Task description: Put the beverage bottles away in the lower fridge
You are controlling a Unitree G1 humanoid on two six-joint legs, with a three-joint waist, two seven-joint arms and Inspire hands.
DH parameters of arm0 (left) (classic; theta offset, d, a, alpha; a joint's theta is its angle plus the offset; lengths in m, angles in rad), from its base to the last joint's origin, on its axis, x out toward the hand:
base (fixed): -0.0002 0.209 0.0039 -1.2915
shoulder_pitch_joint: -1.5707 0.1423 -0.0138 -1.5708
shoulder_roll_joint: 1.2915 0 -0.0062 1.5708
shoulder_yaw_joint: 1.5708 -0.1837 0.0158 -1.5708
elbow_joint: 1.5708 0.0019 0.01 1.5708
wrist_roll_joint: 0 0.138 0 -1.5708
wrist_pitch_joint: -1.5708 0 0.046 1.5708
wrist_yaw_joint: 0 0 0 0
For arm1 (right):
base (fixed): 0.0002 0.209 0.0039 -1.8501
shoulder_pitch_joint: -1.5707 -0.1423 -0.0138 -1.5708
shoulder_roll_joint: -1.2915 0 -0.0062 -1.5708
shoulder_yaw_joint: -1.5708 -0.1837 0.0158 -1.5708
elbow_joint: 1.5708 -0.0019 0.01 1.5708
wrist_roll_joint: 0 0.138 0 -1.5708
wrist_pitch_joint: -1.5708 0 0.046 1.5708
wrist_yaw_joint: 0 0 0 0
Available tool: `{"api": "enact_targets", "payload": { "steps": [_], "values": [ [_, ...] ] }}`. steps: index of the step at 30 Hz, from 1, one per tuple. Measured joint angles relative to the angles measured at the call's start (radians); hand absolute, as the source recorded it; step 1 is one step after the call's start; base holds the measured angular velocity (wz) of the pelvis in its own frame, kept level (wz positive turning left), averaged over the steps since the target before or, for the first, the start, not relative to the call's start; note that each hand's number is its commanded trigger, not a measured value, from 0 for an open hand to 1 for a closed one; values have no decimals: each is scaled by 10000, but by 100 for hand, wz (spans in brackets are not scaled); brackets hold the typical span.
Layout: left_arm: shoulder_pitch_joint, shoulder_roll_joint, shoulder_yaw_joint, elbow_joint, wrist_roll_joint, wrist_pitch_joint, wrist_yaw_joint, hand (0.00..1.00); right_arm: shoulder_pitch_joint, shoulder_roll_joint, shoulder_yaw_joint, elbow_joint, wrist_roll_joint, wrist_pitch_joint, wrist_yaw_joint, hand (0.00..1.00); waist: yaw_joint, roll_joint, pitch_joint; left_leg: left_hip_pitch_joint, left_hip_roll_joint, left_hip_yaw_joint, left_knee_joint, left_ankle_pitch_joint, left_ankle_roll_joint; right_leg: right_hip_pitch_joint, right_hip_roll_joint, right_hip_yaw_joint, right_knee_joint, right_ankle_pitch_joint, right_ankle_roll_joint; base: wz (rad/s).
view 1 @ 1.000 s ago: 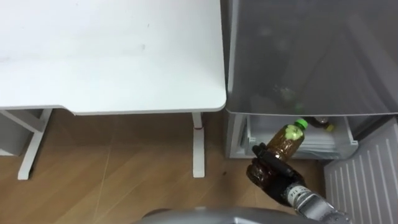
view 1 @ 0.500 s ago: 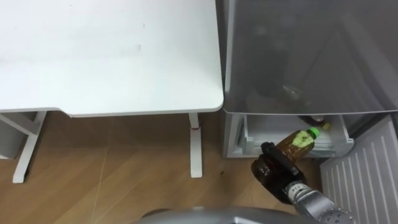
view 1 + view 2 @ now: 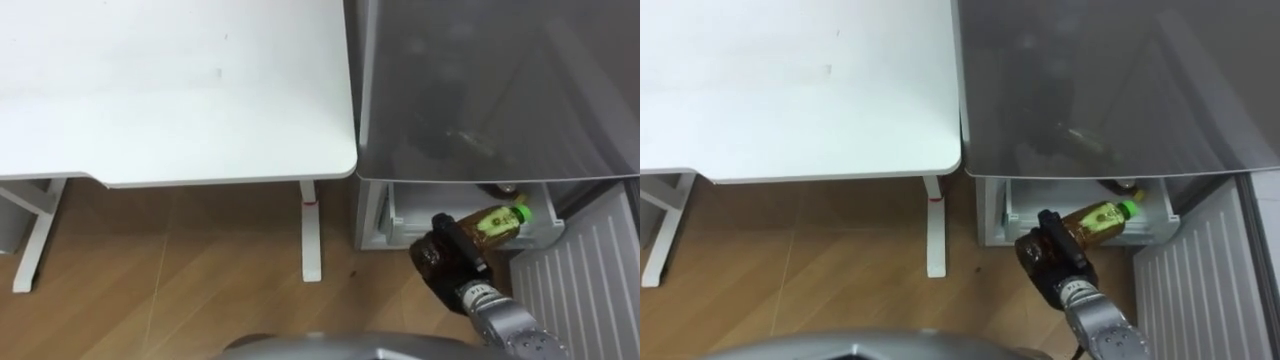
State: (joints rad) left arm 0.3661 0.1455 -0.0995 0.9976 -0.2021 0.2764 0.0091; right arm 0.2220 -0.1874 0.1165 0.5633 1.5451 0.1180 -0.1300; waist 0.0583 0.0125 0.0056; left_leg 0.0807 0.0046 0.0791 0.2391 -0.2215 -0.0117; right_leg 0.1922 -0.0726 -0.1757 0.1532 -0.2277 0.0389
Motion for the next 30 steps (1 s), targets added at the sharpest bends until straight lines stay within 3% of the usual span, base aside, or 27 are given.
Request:
{"api": "enact_targets", "payload": {
  "steps": [9,15,23,30],
  "values": [
    [180,-133,5,3,271,-134,-273,0,-78,3,-606,-103,996,-390,-132,100,39,33,-6,-11,0,-32,126,0,0,33,-15,-36,72,-15,1,0],
    [235,-129,2,27,596,-225,-506,0,-376,-9,-677,-239,1200,-853,-222,100,34,83,4,-13,-3,-33,200,0,1,36,-31,-37,195,-89,12,0],
    [243,-128,-4,3,611,-289,-603,0,-656,-34,-738,-233,1443,-865,-197,100,-8,206,-11,-225,-45,-246,232,4,11,-37,-35,-218,190,-95,20,8],
    [-22,-105,55,6,854,-167,-628,0,-1463,-100,-1090,170,1397,-517,-270,100,-235,228,8,-797,-69,-361,372,54,50,-639,-98,-397,457,-118,-15,4]
  ]
}}
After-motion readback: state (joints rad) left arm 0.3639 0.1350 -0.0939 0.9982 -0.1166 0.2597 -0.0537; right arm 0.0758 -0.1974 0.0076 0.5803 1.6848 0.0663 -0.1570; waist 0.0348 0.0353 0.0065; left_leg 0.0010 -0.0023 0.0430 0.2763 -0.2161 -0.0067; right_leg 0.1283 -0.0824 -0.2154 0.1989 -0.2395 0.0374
